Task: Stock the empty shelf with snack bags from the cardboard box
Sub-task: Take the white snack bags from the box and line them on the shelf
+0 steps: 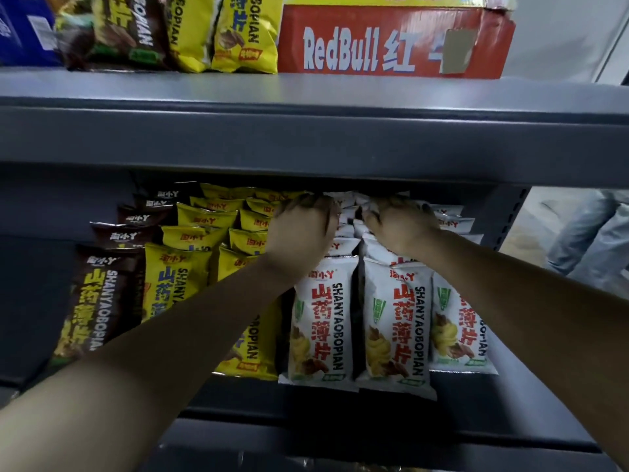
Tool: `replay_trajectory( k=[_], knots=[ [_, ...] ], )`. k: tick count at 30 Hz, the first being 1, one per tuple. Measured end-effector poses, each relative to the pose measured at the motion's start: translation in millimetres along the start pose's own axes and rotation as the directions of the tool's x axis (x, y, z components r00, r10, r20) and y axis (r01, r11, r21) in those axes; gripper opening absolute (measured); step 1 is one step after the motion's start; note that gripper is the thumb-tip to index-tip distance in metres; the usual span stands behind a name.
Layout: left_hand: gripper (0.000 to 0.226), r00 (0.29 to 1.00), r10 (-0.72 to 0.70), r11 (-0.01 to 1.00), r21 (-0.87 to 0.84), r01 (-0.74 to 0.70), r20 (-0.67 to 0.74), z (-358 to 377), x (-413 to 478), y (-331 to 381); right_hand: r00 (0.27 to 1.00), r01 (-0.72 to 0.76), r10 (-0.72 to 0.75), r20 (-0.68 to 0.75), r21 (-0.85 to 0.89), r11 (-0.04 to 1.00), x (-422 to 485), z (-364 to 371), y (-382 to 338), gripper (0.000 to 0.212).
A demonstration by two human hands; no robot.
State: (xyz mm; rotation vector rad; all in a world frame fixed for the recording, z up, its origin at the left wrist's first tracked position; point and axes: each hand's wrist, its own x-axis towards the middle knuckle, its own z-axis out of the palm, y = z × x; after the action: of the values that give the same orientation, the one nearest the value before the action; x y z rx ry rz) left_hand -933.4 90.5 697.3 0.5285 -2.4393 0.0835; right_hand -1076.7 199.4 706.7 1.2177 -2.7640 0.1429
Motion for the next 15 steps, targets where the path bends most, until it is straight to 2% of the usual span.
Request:
replay_trajectory(
  k=[2, 4, 6, 8, 9, 11, 15],
  knots=[
    [0.048, 0.998, 0.040, 0.999, 0.016, -0.039, -0.050, -11, -14, -12, 0.999, -0.040, 0.040, 0.015, -0.022, 0.999, -2, -2, -2, 0.055],
    [0.056, 0.983, 0.142, 0.990, 0.031, -0.140, -0.112, -12, -30, -22, 0.999, -0.019, 0.018, -0.040, -0.027, 0.999, -9, -3, -5, 0.060],
    [0.083, 0.956, 0.293, 0.951, 0.107, -0.292, 0.007, -13, -52, -29, 0.979, 0.157, -0.159, -0.129, -0.027, 0.987, -26, -5, -15, 0.070],
    [0.111, 0.903, 0.405, 0.887, 0.176, -0.427, 0.145, -14, -76, -33, 0.942, 0.328, -0.326, -0.081, 0.024, 0.944, -48, -4, -27, 0.065],
    [0.117, 0.878, 0.438, 0.862, 0.189, -0.471, 0.192, -13, -88, -33, 0.926, 0.377, -0.376, -0.030, 0.032, 0.926, -58, -3, -31, 0.062],
    [0.121, 0.854, 0.466, 0.837, 0.197, -0.510, 0.231, -10, -107, -31, 0.900, 0.436, -0.435, 0.027, -0.031, 0.900, -75, 0, -39, 0.063],
    [0.125, 0.879, 0.419, 0.851, 0.238, -0.468, 0.229, -6, -119, -30, 0.893, 0.451, -0.447, 0.057, -0.120, 0.885, -92, 2, -47, 0.080]
  ],
)
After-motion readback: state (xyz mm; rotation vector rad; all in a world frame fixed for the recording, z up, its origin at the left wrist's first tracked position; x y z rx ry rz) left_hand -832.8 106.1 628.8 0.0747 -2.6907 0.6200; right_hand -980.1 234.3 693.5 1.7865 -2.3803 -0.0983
